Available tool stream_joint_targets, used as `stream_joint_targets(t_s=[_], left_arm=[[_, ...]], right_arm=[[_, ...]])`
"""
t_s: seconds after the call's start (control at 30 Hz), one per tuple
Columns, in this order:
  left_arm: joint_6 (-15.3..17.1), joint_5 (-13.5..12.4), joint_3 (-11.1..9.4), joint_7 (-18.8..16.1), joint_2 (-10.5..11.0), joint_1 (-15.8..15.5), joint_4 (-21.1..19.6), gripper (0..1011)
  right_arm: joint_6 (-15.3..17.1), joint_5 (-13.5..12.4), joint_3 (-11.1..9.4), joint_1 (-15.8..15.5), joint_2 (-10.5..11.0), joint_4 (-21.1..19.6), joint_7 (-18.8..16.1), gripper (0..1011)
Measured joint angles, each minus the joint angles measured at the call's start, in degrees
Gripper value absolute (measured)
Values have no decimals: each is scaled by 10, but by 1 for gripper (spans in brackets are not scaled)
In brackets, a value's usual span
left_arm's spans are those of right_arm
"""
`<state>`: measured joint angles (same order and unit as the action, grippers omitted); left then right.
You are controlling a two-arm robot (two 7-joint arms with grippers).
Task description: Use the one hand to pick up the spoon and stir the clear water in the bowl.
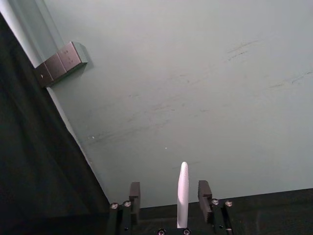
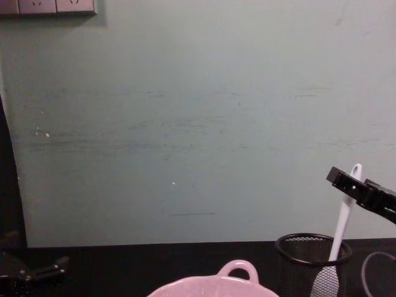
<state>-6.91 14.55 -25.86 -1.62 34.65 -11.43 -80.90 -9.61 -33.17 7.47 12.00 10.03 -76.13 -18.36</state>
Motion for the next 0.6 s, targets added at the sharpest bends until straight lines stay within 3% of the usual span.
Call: stream_joint_targets(t_s=[0.13, 0.3, 0.6], left_arm=[[0, 0, 0, 0, 0, 0, 0, 1011], [0, 0, 0, 0, 0, 0, 0, 1011], [0, 0, 0, 0, 0, 0, 0, 1011]], right_arm=[[0, 0, 0, 0, 0, 0, 0, 878], [-6, 7, -4, -11, 1, -5, 9, 986], [-17, 36, -18, -46, 9, -36, 33, 1003]])
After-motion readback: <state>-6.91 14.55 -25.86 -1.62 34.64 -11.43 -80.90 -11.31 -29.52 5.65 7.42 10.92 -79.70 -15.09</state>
